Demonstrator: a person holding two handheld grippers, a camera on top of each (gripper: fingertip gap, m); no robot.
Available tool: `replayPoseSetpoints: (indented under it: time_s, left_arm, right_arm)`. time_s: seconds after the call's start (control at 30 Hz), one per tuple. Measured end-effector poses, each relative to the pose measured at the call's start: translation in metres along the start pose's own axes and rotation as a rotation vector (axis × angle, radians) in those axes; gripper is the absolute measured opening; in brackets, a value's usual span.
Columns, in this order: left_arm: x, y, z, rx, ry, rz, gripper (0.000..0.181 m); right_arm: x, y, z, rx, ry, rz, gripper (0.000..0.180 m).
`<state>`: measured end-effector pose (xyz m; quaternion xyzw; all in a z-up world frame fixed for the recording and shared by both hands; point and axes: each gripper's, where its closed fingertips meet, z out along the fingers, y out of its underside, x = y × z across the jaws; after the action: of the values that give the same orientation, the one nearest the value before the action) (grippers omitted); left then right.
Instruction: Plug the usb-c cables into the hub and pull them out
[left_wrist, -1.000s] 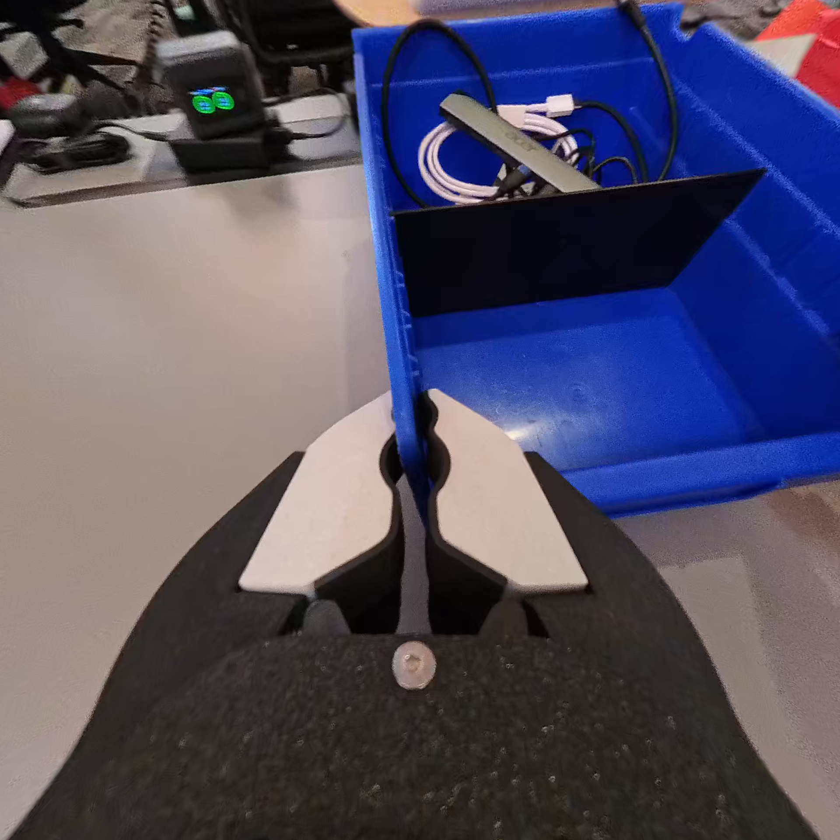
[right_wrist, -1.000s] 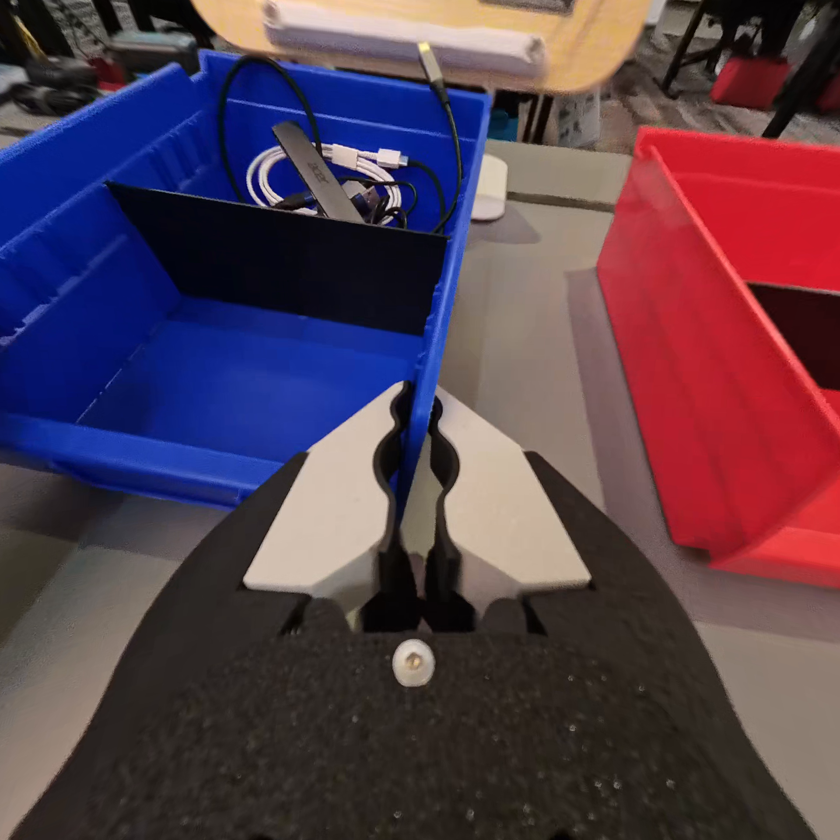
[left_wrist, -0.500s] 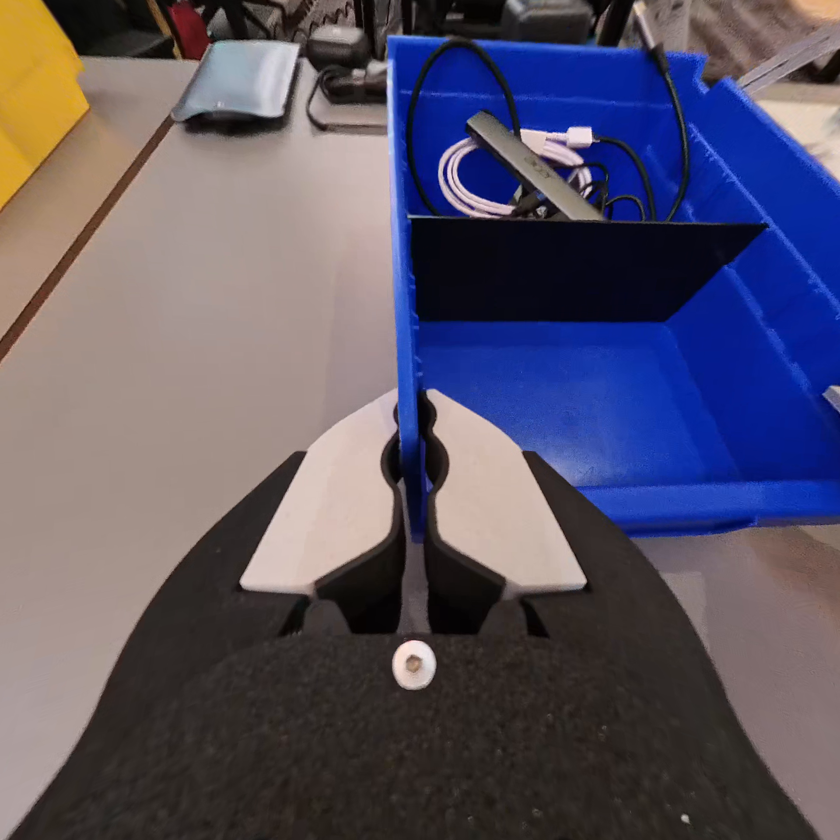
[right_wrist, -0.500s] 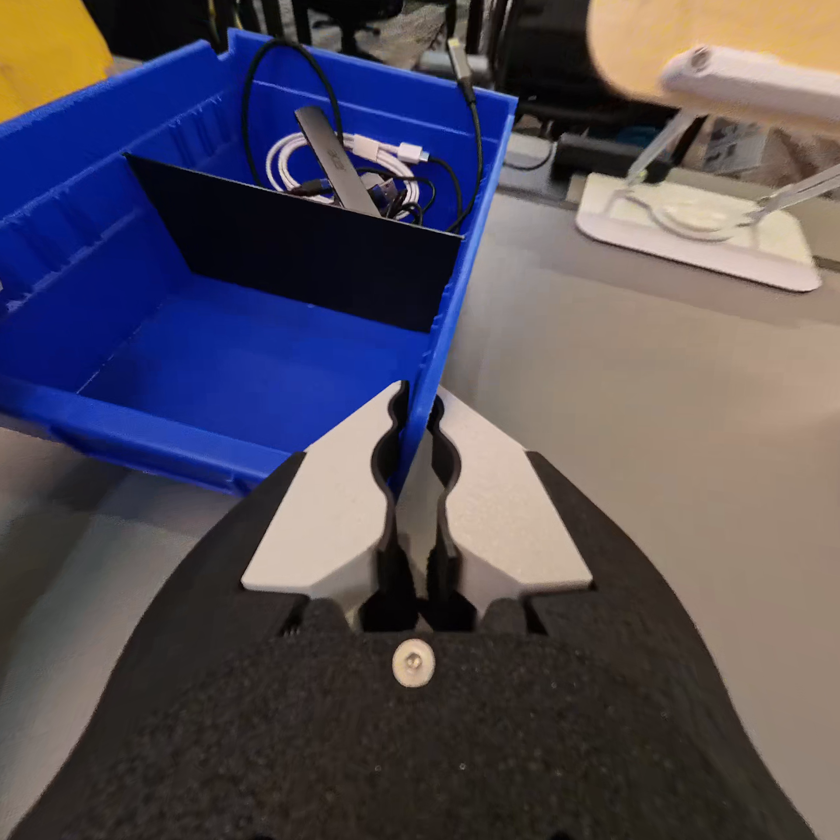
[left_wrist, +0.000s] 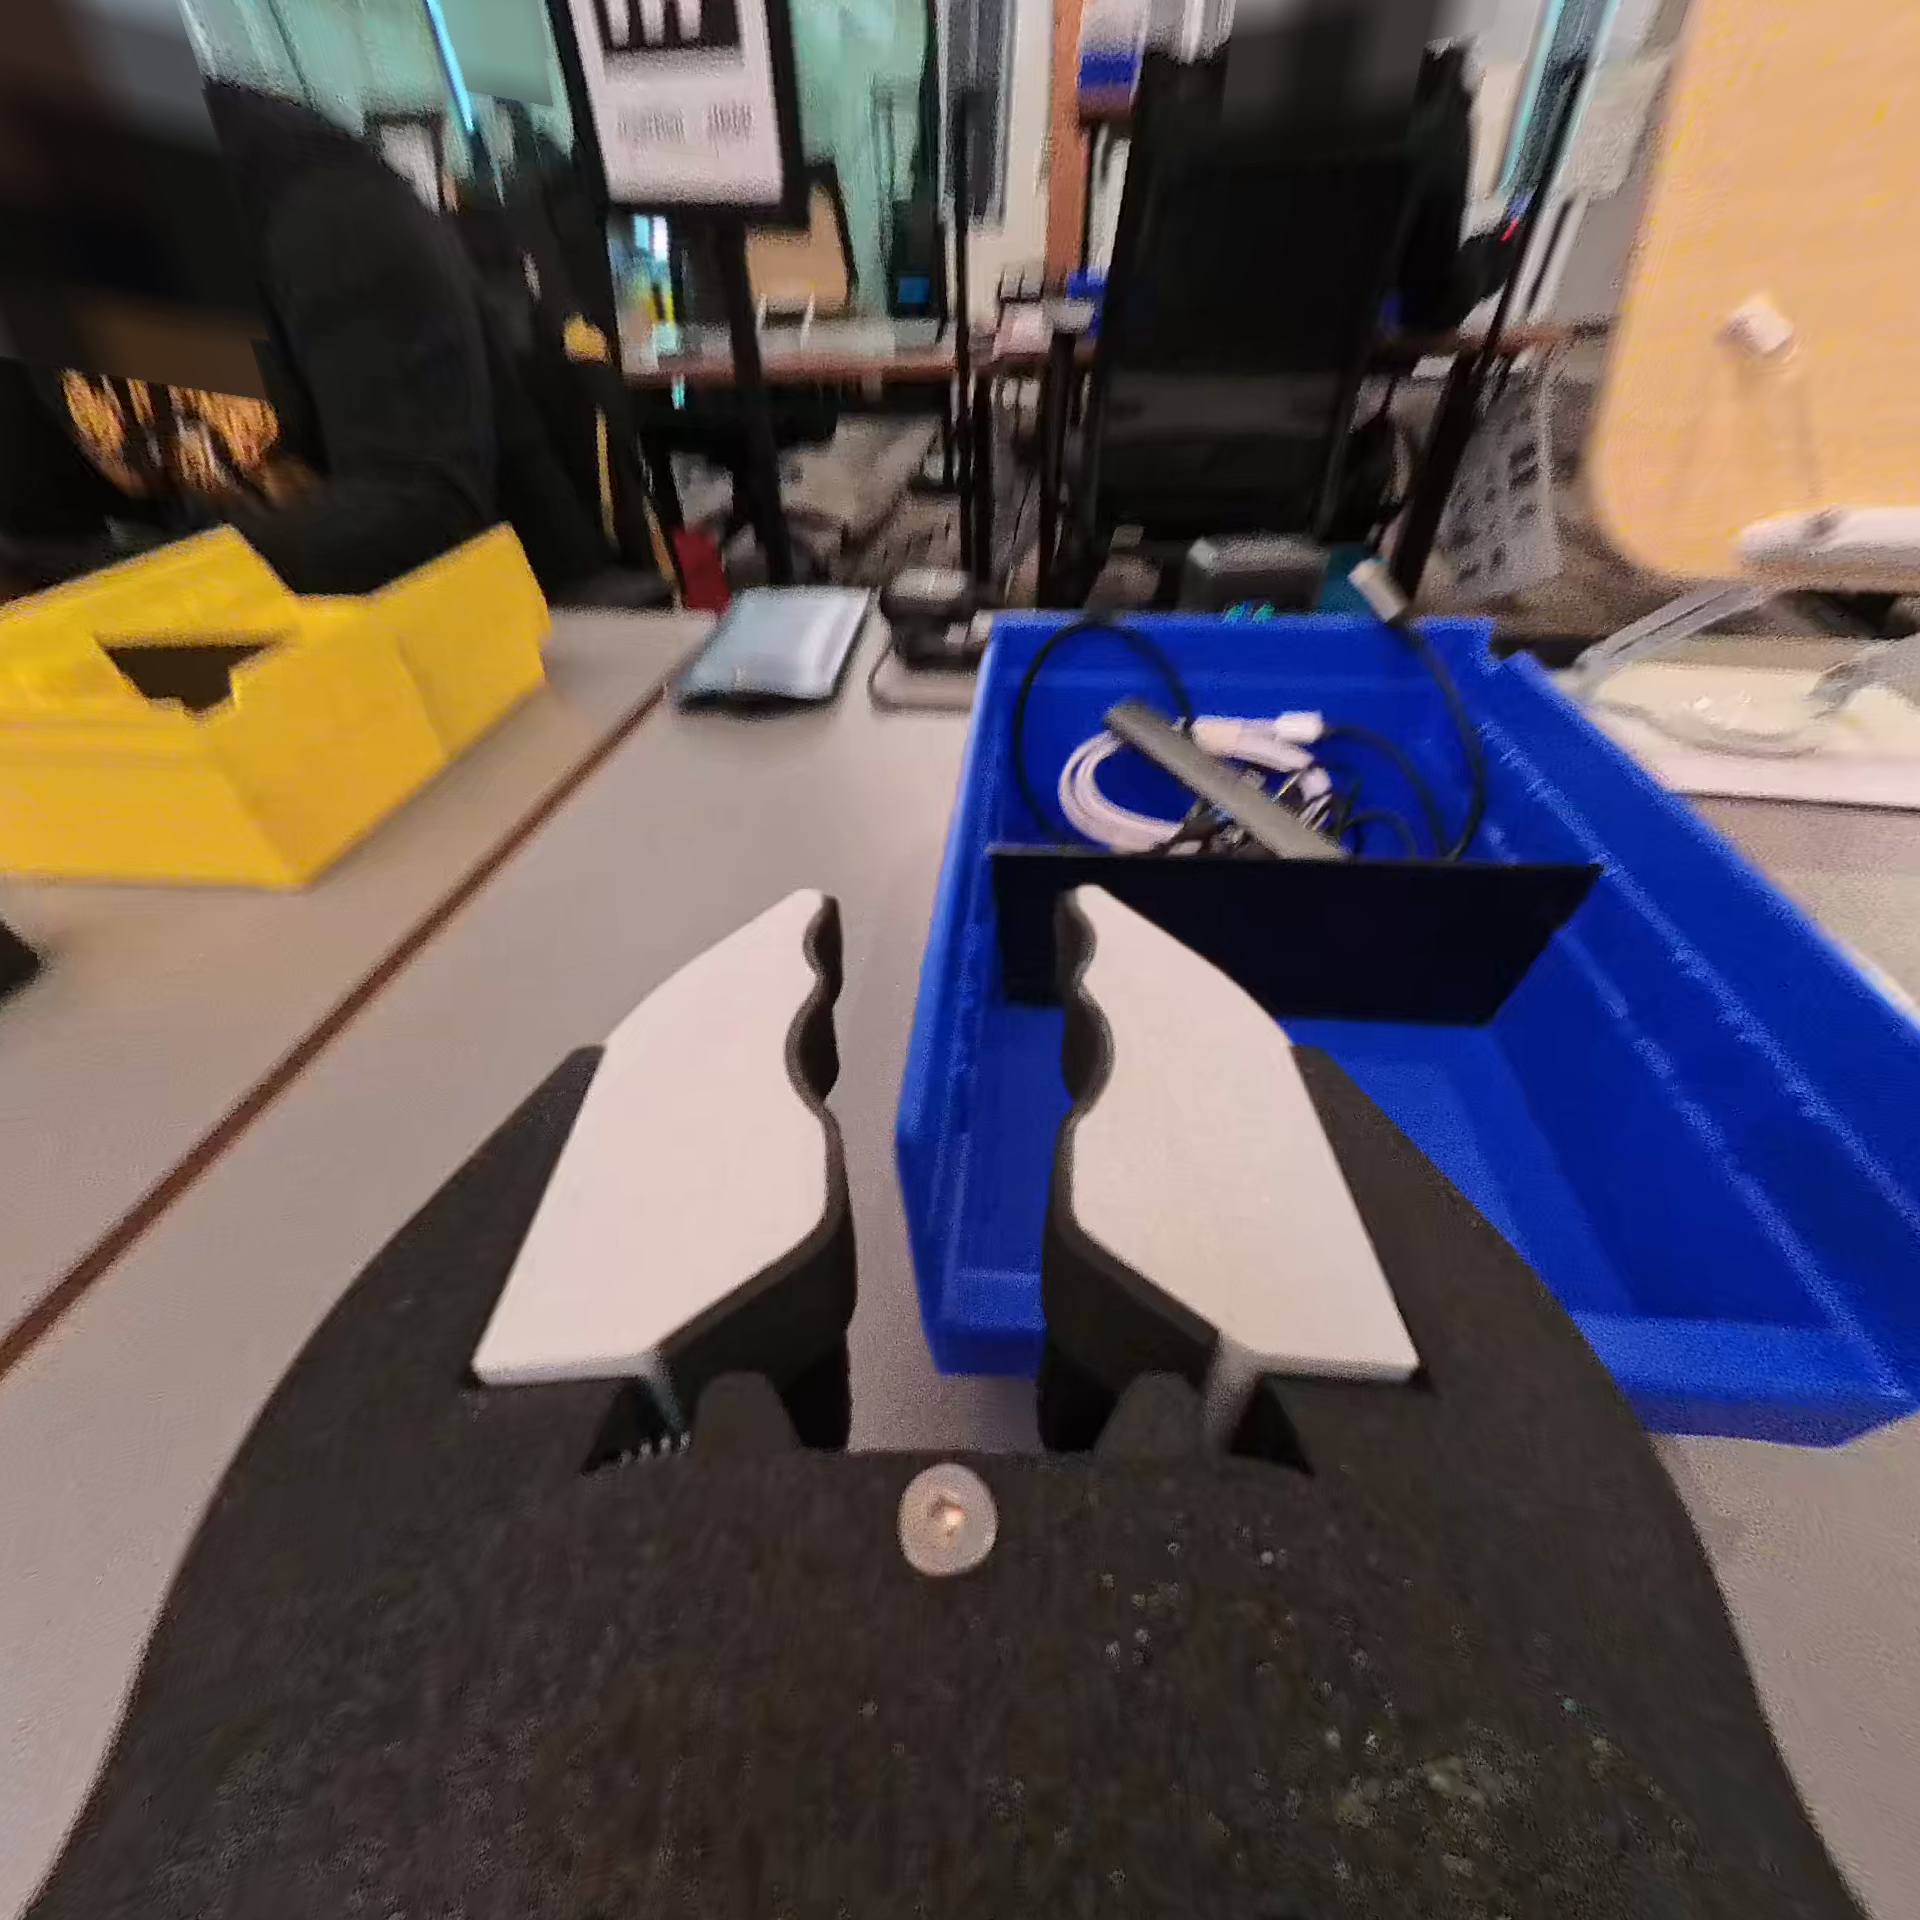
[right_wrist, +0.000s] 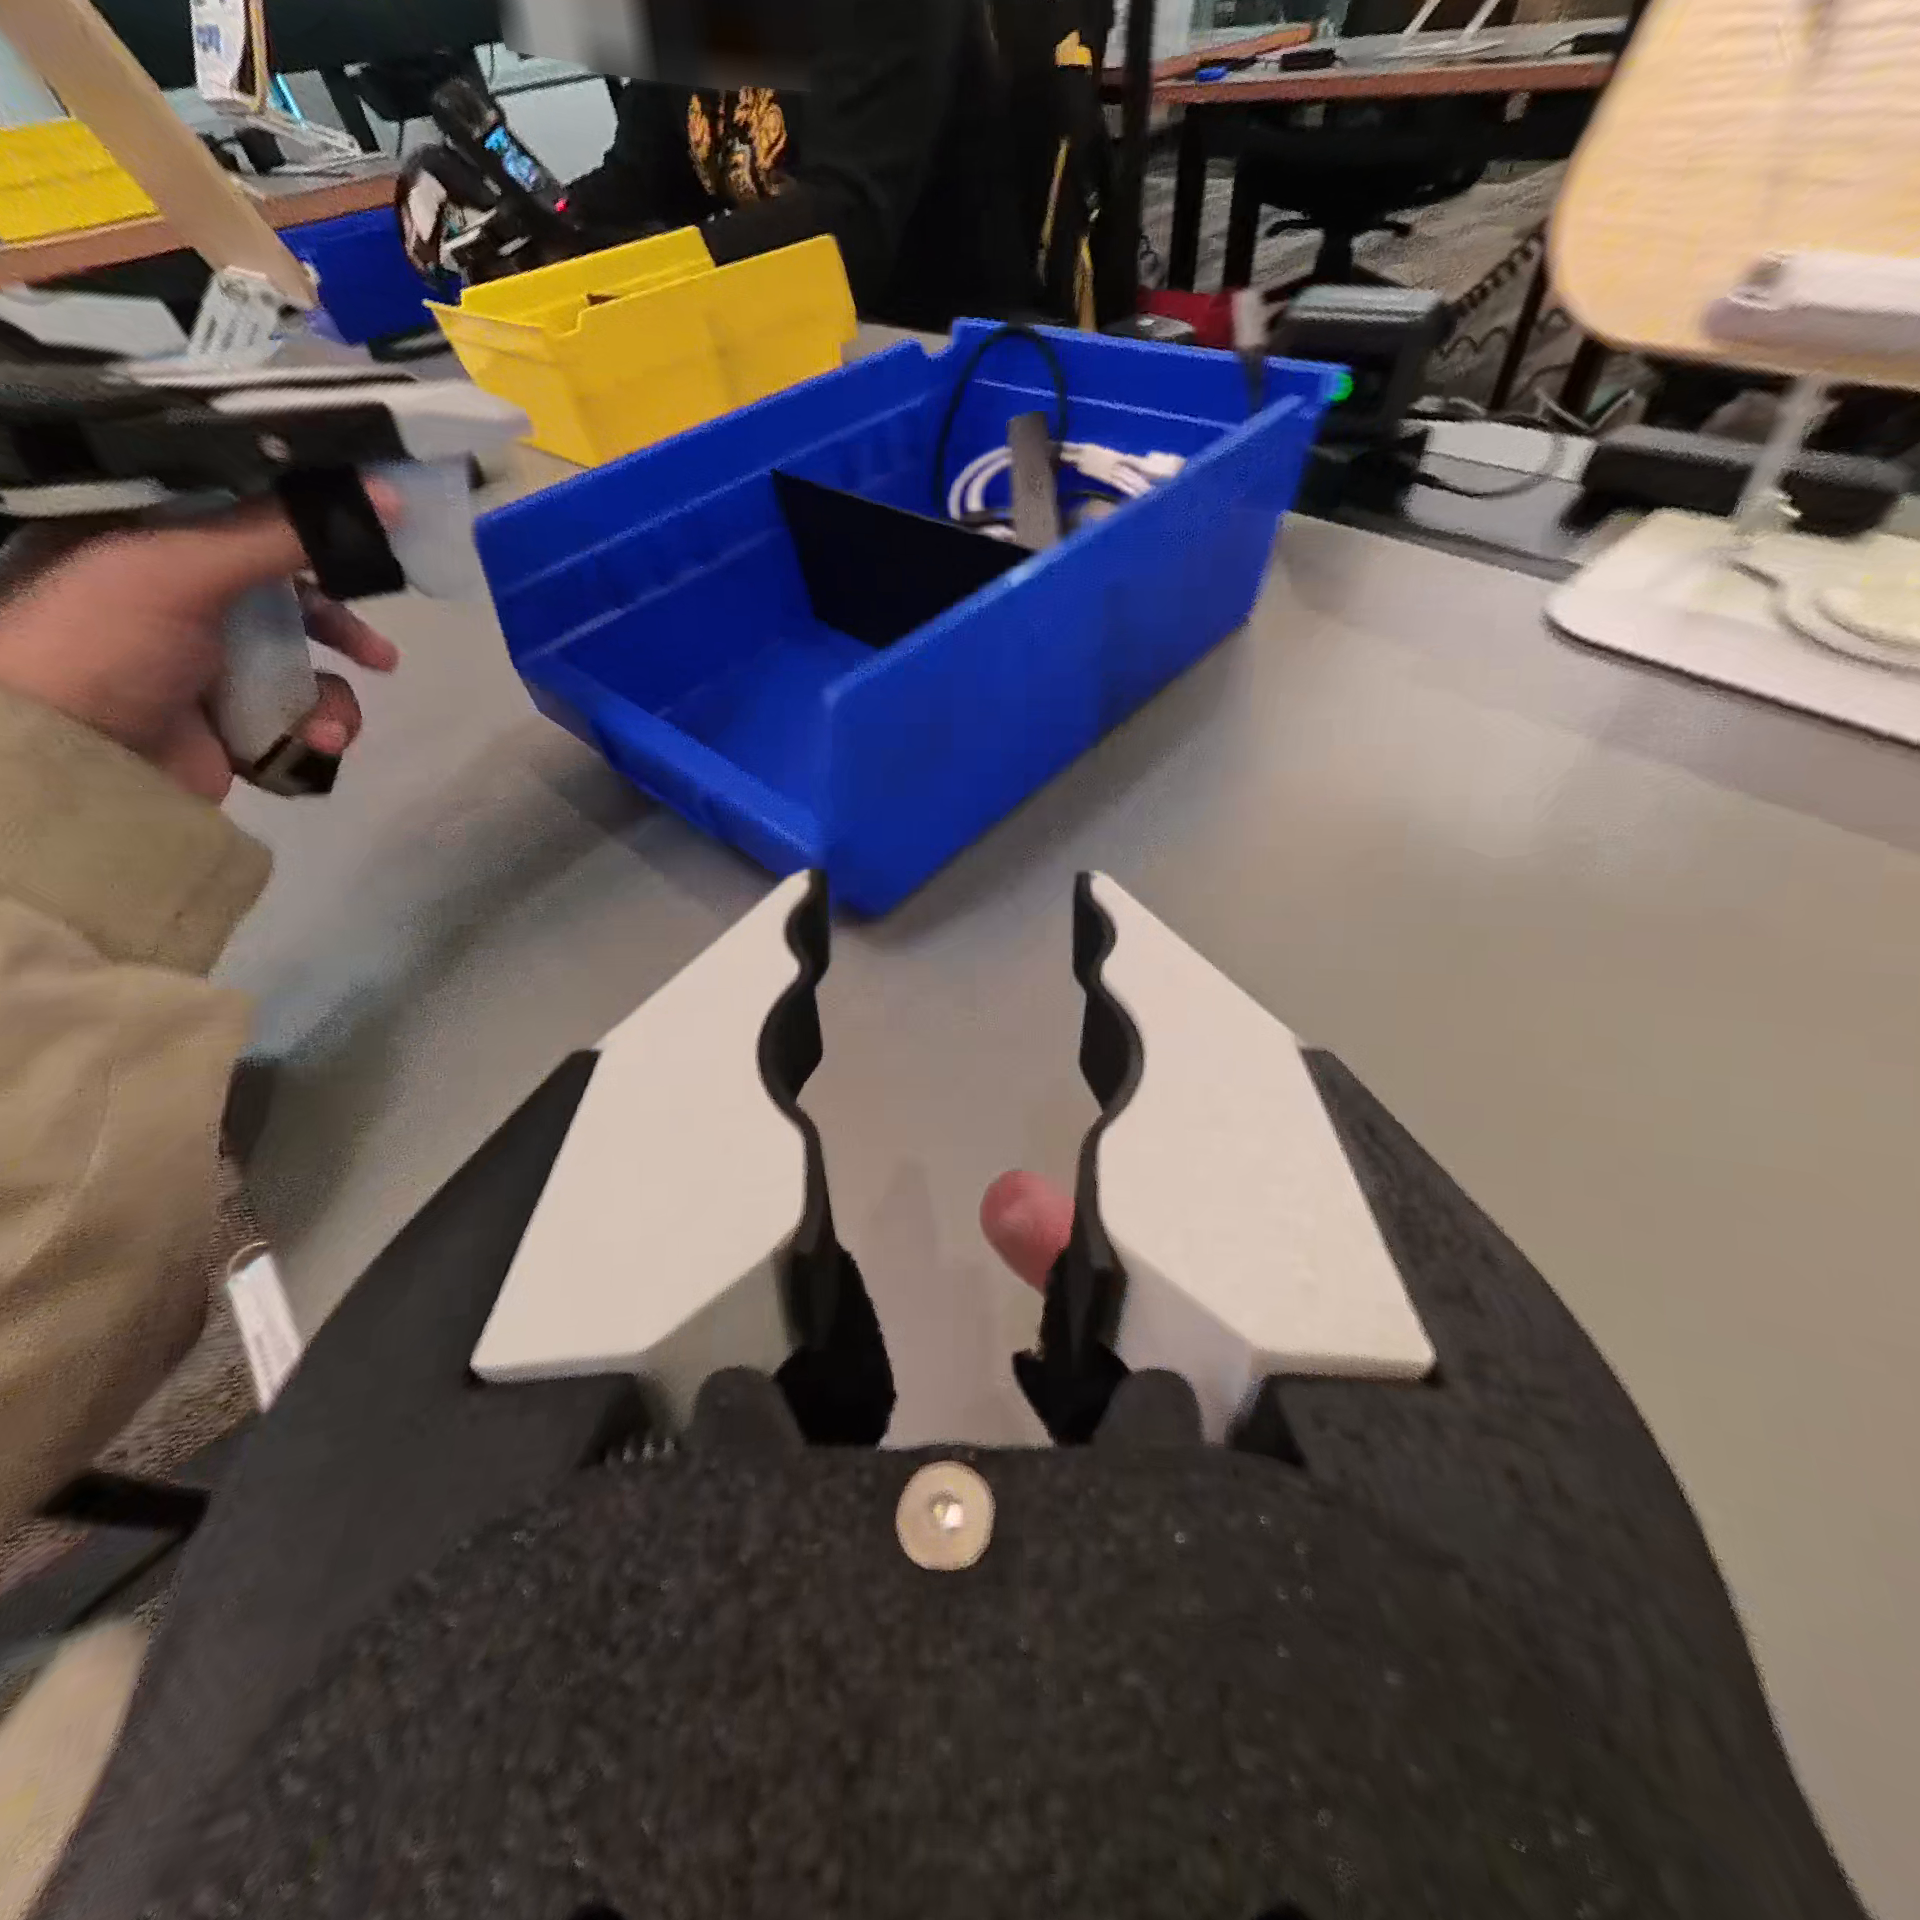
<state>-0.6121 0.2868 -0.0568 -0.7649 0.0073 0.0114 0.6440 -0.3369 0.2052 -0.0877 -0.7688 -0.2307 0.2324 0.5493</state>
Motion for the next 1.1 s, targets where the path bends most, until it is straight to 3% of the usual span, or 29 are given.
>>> replayPoseSetpoints:
  time_s: [0.1, 0.13, 0.23, 0.37, 0.47, 0.73, 0.97, 1.1]
  left_arm:
    - [0.031, -0.016, -0.015, 0.110, 0.073, 0.054, 0.028]
    - [0.044, -0.011, -0.018, 0.091, 0.101, 0.065, 0.029]
    - [0.086, 0.015, -0.021, -0.006, 0.183, 0.055, 0.029]
    - [0.137, 0.055, -0.038, -0.188, 0.307, 0.011, 0.029]
    - [0.155, 0.069, -0.053, -0.242, 0.346, 0.024, 0.029]
    - [0.167, 0.086, -0.052, -0.308, 0.415, 0.001, 0.032]
    - [0.168, 0.085, -0.050, -0.304, 0.449, -0.036, 0.037]
    - [0.171, 0.080, -0.051, -0.269, 0.471, -0.020, 0.041]
  right_arm:
    - [0.045, 0.019, -0.065, 0.007, -0.004, 0.059, 0.047]
    - [0.061, 0.027, -0.087, -0.003, -0.004, 0.070, 0.044]
    - [0.120, 0.055, -0.154, -0.029, 0.068, 0.114, 0.060]
    - [0.230, 0.073, -0.241, 0.046, 0.423, 0.151, 0.057]
    - [0.281, 0.072, -0.283, 0.113, 0.618, 0.187, 0.057]
    - [0.301, 0.088, -0.288, 0.089, 0.693, 0.259, 0.056]
    - [0.267, 0.075, -0.259, 0.170, 0.537, 0.352, 0.053]
    - [0.248, 0.072, -0.242, 0.138, 0.494, 0.256, 0.053]
